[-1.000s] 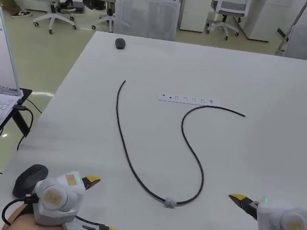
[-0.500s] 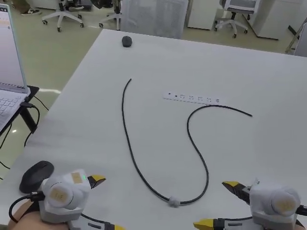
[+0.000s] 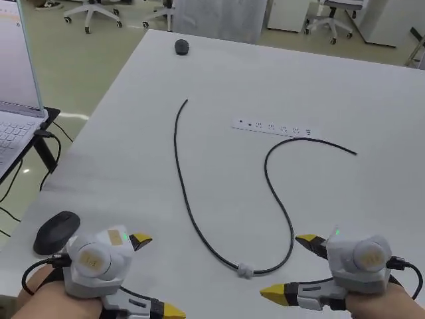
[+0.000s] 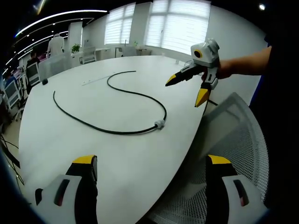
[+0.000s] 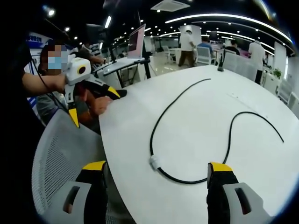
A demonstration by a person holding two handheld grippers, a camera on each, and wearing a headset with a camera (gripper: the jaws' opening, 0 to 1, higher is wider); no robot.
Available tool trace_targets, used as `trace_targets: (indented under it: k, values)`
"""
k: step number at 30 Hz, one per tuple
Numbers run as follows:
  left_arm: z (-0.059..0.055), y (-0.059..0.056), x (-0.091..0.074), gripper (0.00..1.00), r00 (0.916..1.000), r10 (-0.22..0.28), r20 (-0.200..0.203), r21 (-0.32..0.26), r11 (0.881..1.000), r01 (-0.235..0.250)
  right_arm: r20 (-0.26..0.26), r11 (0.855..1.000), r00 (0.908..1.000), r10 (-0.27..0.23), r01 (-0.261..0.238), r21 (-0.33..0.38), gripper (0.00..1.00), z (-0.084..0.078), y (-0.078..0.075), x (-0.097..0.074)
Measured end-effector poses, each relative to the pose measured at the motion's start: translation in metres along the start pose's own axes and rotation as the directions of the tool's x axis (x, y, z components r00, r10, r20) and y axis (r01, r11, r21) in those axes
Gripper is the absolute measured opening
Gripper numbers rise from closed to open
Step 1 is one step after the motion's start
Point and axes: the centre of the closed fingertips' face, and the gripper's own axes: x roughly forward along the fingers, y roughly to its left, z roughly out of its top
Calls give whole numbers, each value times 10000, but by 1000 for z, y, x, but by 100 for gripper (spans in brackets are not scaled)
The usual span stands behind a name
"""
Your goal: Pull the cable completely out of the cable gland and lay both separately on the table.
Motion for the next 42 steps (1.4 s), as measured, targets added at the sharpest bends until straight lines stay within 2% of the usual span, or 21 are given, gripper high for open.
trace_targets:
  k: [5, 8, 16, 19, 24, 29, 32, 40, 42]
  values:
    - [0, 2, -1, 96, 10000, 45, 6, -77, 10000, -45, -157, 9999, 9999, 46, -48, -115, 87, 0, -4, 8]
    - [4, 3, -3, 96, 9998, 44, 204, -162, 9999, -41, -273, 9997, 9996, 66, -72, -245, 87, 0, -7, 13]
    - [0, 4, -4, 96, 9999, 111, 127, -167, 9998, -109, -859, 9982, 9963, 100, -150, -575, 87, -7, -9, 28]
    - [0, 3, -4, 96, 9997, 87, 234, -341, 9994, -79, -1412, 9937, 9899, 141, -296, -1080, 83, -15, -8, 34]
    - [-1, 3, -2, 95, 9995, 23, 317, -392, 9992, -10, -1655, 9889, 9857, 303, -537, -1389, 79, -16, -5, 43]
    - [-2, 3, 1, 94, 9995, -29, 309, -391, 9992, 41, -2074, 9844, 9774, 400, -742, -1597, 76, -22, -4, 52]
    - [-3, 2, 3, 94, 9996, -61, 279, -430, 9990, 73, -2426, 9774, 9687, 524, -996, -1864, 73, -28, -2, 56]
    - [-4, 0, 5, 92, 9993, -224, 288, -475, 9986, 237, -2747, 9694, 9584, 772, -1366, -2041, 66, -33, -2, 65]
    - [-4, -1, 5, 92, 9992, -298, 254, -420, 9986, 309, -2938, 9664, 9522, 836, -1493, -2091, 64, -36, -2, 67]
